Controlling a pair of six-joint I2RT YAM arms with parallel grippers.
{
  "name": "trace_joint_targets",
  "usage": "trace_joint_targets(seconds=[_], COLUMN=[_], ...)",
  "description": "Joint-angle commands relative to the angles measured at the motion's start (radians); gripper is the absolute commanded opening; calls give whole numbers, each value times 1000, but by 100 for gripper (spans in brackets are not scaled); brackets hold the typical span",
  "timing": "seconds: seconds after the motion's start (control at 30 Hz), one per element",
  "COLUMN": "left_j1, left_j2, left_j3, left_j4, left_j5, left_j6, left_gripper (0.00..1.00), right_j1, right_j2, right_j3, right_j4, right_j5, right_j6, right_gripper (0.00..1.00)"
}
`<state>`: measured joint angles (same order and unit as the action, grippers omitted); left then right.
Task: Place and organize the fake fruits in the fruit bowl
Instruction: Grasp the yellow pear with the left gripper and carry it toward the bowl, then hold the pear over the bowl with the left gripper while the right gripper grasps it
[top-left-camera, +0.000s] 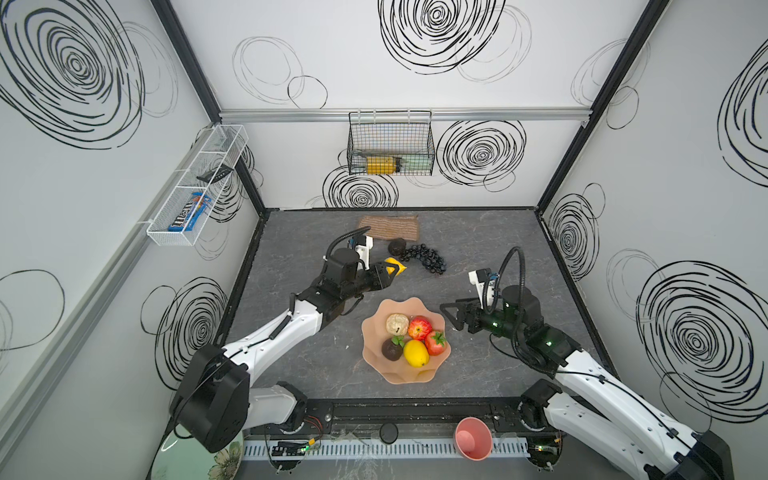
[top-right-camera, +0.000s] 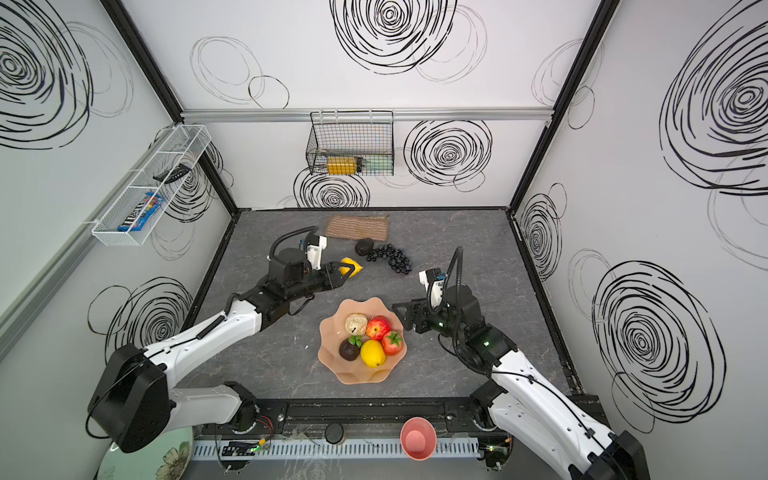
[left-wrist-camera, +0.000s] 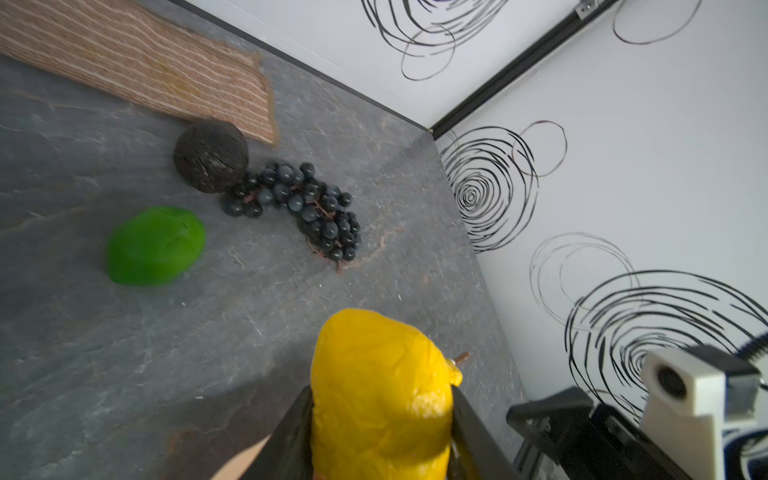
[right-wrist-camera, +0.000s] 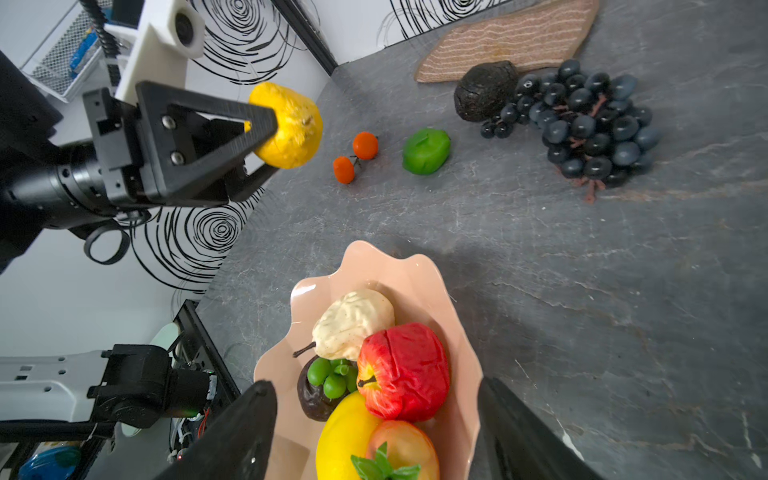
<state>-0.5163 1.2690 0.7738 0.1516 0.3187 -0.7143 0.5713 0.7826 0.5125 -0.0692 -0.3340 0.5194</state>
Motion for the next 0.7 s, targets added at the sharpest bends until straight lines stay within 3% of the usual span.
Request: trace_joint_targets(seconds=[0.0, 0.33, 0.5, 0.67], left_j1=[-40, -140, -142, -142], left_j2=[-26, -43, -49, -67], left_j3=[-32, -57, -67, -74], left_j4=[20, 10, 11, -22], left_j5=[72, 187, 241, 266], left_j6=[12, 45, 26, 31], left_gripper=[46, 47, 46, 47], right_j1=[5, 109, 251, 307], right_j2=[21, 88, 109, 133], right_j3=[40, 50, 40, 26], right_j4=[80, 192, 215, 253], right_j5=[-51, -50, 110, 258], right_j6=[-23, -145, -278, -340], right_gripper=[80, 84, 87, 87])
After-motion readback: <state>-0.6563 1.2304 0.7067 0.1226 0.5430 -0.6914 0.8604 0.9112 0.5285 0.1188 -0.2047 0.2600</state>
